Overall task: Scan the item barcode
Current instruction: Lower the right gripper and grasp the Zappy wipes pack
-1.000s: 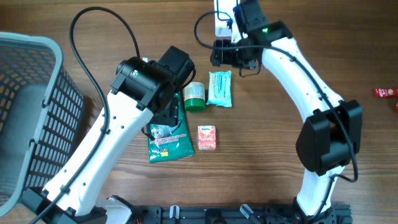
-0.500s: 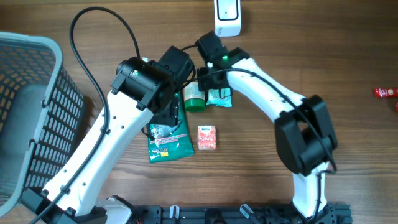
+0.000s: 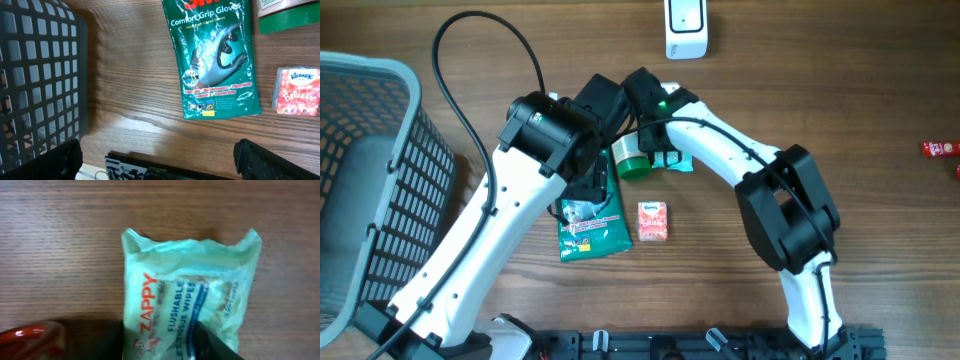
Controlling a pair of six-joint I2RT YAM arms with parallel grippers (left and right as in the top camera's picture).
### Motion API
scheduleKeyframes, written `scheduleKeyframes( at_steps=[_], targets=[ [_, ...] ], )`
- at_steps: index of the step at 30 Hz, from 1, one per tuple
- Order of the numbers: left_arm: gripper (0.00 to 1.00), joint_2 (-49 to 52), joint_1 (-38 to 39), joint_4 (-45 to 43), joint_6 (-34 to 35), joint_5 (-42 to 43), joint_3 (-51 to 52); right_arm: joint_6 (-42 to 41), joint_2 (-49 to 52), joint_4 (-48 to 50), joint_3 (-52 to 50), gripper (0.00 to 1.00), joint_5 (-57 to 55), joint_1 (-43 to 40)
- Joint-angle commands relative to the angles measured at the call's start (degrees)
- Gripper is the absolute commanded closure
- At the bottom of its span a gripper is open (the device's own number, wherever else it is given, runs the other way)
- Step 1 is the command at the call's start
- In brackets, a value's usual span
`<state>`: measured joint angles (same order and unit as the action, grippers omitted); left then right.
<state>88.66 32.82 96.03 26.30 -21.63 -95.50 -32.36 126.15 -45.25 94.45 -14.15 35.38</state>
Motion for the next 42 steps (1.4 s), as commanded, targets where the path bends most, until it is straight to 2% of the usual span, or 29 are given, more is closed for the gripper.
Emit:
scheduleKeyframes(
  at_steps=[1,2,4,7,13,16,18,22,24,27,28,29,30,32,34,37,40,42],
  targets=[
    [0.0,-0.96,-0.2,0.0,0.98,-0.96,0.09,-4.63,4.2,-2.19,-0.81,0.61,-0.7,1.33],
    [0.0,-0.96,-0.2,0.0,0.98,-0.96,0.09,-5.33,4.2,-2.43,-0.81,0.63,-1.07,1.38],
    [0.0,-0.96,-0.2,0.0,0.96,-0.96,0.09,-6.38,4.2,-3.19,-0.81,0.81,-1.07,1.38],
    [0.0,-0.96,-0.2,0.0,0.98,-0.96,0.09,-8.02,4.2,-5.01,-0.81,0.94,1.64,1.38],
    [0.0,-0.96,-0.2,0.0,0.96,-0.96,0.09,-0.33,1.77,-5.4,0.59,0.96,21.05,-1.46],
    [0.0,-0.96,-0.2,0.0,0.98,-0.96,0.09,6.82,-2.91,-6.29,0.59,0.96,29.14,-5.73],
    [0.0,-0.96,-0.2,0.0,0.96,-0.96,0.09,6.67,-4.24,-9.2,0.59,0.95,22.08,-7.23],
    [0.0,-0.96,-0.2,0.0,0.98,-0.96,0.09,3.3,-4.0,-18.18,0.13,0.96,-4.26,-7.61],
    [0.0,-0.96,-0.2,0.0,0.96,-0.96,0.09,3.48,-4.0,-20.28,-0.28,0.96,-7.21,-7.67],
    [0.0,-0.96,-0.2,0.0,0.98,-0.96,0.09,3.65,-4.0,-23.15,-0.35,0.96,-3.78,-7.63],
    [0.0,-0.96,-0.2,0.0,0.96,-0.96,0.09,3.69,-4.02,-23.78,-0.35,0.87,-2.21,-7.58],
    [0.0,-0.96,-0.2,0.0,0.98,-0.96,0.09,3.69,-4.02,-24.02,-0.35,0.54,-1.29,-7.61],
    [0.0,-0.96,-0.2,0.0,0.98,-0.96,0.09,3.67,-4.02,-24.09,-0.35,0.37,-1.18,-7.61],
    [0.0,-0.96,-0.2,0.0,0.96,-0.96,0.09,3.1,-4.02,-24.11,-0.35,0.24,-1.16,-7.61],
    [0.0,-0.96,-0.2,0.0,0.98,-0.96,0.09,0.79,-4.02,-24.06,-0.35,0.02,-0.92,-7.58],
    [0.0,-0.96,-0.2,0.0,0.98,-0.96,0.09,-2.78,-3.82,-24.02,-0.37,0.01,-0.31,-7.1],
    [0.0,-0.96,-0.2,0.0,0.96,-0.96,0.09,-4.79,-3.45,-22.08,-2.1,0.26,-0.52,-6.88],
    [0.0,-0.96,-0.2,0.0,0.98,-0.96,0.09,-7.65,-3.45,-20.09,-5.77,0.32,-0.52,-6.88]
  ],
)
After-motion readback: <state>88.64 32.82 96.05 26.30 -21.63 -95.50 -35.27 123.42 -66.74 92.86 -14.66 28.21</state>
